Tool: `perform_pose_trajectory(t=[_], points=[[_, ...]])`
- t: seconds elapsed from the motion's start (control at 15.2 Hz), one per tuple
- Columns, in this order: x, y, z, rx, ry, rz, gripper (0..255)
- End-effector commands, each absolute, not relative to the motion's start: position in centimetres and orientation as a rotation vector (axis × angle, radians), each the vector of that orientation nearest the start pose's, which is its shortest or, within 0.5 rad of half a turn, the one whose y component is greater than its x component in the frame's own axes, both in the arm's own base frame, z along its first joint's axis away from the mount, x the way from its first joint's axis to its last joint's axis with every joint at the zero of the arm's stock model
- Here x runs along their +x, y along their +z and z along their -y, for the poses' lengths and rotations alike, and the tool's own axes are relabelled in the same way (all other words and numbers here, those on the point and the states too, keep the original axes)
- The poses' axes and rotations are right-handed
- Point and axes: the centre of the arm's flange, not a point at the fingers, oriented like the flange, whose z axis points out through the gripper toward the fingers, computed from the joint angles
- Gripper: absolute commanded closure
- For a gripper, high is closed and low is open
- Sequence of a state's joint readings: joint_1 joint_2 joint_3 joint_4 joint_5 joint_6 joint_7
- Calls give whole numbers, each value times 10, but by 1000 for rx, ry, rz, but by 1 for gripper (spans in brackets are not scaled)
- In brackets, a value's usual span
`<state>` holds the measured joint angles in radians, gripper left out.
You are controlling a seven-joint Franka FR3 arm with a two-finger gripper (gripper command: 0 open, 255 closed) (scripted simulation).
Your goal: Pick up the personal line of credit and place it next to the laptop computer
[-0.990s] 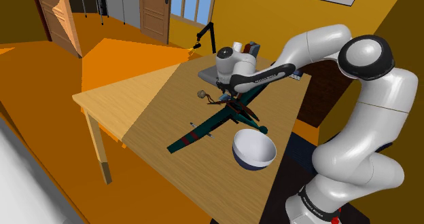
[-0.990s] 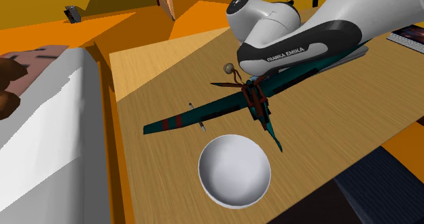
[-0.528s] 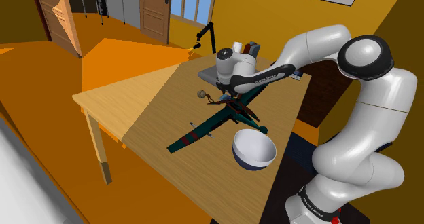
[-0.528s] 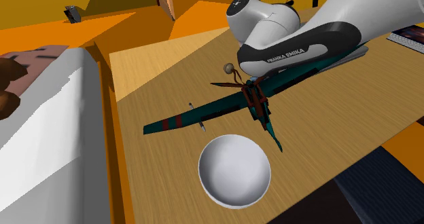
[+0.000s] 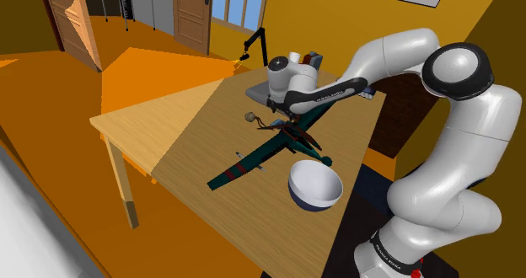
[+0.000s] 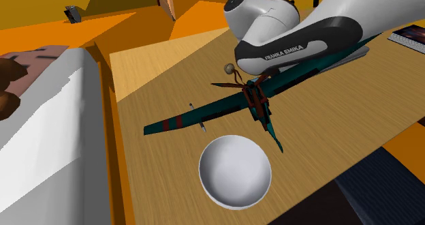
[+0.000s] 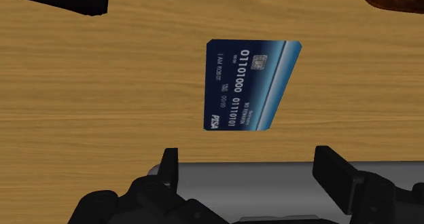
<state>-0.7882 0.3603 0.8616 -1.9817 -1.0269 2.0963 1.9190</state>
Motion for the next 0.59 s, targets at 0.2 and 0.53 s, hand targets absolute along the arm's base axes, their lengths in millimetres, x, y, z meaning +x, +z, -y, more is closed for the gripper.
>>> perform_pose_trajectory(t=[0.2,0.53], points=[[595,372,4,-2715,-811,-2042,0],[595,372,4,-2714,-811,-2042,0]])
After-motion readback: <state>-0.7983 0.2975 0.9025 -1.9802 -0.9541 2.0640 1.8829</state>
